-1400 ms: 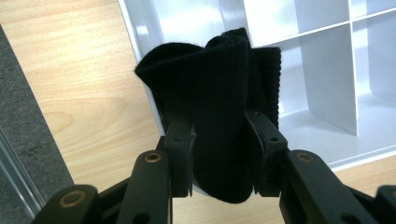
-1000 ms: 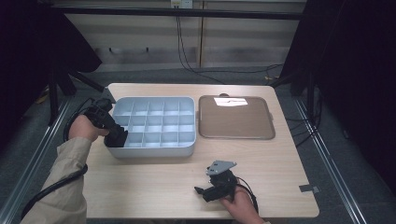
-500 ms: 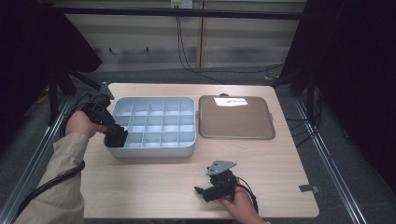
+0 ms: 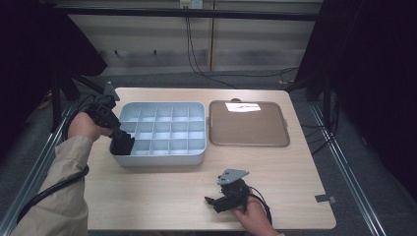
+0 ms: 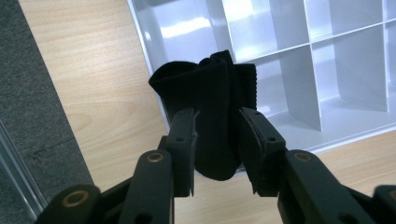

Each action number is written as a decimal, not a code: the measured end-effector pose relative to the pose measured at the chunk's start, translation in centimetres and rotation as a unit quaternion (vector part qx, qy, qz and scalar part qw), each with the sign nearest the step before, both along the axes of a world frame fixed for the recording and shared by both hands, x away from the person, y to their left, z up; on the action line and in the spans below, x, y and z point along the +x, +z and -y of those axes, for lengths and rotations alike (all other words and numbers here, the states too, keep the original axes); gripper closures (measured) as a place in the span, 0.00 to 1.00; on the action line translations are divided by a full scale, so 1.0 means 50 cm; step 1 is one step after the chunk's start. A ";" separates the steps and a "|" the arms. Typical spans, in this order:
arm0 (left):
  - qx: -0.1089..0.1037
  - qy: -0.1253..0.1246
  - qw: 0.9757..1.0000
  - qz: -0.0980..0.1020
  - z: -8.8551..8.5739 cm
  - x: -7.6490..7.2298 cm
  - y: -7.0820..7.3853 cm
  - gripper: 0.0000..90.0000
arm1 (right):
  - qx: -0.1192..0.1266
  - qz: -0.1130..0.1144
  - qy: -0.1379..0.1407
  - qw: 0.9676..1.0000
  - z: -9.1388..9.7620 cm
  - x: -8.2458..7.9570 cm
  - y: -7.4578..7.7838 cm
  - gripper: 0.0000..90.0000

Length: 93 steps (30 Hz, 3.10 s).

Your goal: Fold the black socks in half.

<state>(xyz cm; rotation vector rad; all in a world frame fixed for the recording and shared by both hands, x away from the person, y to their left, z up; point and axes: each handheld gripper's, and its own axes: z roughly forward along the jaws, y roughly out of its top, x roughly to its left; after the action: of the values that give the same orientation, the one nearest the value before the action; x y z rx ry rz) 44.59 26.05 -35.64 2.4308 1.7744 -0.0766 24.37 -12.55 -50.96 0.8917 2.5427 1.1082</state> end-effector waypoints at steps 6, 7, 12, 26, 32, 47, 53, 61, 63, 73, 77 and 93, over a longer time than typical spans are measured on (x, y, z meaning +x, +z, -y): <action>-0.001 0.000 1.000 0.000 -0.001 0.003 0.011 0.76 | 0.000 0.000 0.000 1.000 0.000 0.000 0.000 0.17; -0.003 0.003 1.000 0.000 -0.002 0.003 0.012 0.77 | 0.000 0.000 0.000 1.000 0.000 0.000 0.000 0.17; -0.004 0.010 1.000 -0.002 -0.002 0.005 0.014 0.81 | 0.000 0.000 0.000 1.000 0.000 0.000 0.000 0.17; 0.001 0.008 1.000 0.000 0.002 0.010 0.025 1.00 | 0.000 0.000 0.000 1.000 0.000 0.000 0.000 0.17; 0.000 0.006 1.000 0.005 0.009 0.014 0.018 1.00 | 0.000 0.000 0.000 1.000 0.000 0.000 0.000 0.17; 0.003 0.005 1.000 0.010 0.007 0.022 -0.005 1.00 | 0.000 0.000 0.000 1.000 0.000 0.000 0.000 0.17; 0.002 0.004 1.000 0.002 0.004 0.023 -0.029 1.00 | 0.000 0.000 0.000 1.000 0.000 0.000 0.000 0.17; 0.004 -0.007 1.000 -0.012 0.012 0.025 -0.062 1.00 | 0.000 0.000 0.000 1.000 0.000 0.000 0.000 0.17; 0.002 -0.006 1.000 -0.013 0.012 0.024 -0.071 1.00 | 0.004 0.004 -0.003 1.000 -0.001 0.000 -0.002 0.17; 0.008 0.005 1.000 0.003 0.002 0.022 -0.040 0.98 | 0.000 0.000 0.000 1.000 0.000 0.000 0.000 0.17; 0.016 0.010 1.000 0.002 -0.004 0.023 -0.045 0.96 | 0.000 0.000 0.000 1.000 0.000 0.000 0.000 0.17; 0.002 0.002 1.000 -0.024 0.007 0.023 -0.109 1.00 | 0.003 0.003 -0.002 1.000 -0.001 0.000 -0.002 0.17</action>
<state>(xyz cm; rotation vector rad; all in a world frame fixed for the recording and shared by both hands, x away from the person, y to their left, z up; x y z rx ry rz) 45.73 25.68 -41.07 2.4486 1.8015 -0.1324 24.36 -12.50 -51.04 0.8928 2.5332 1.1170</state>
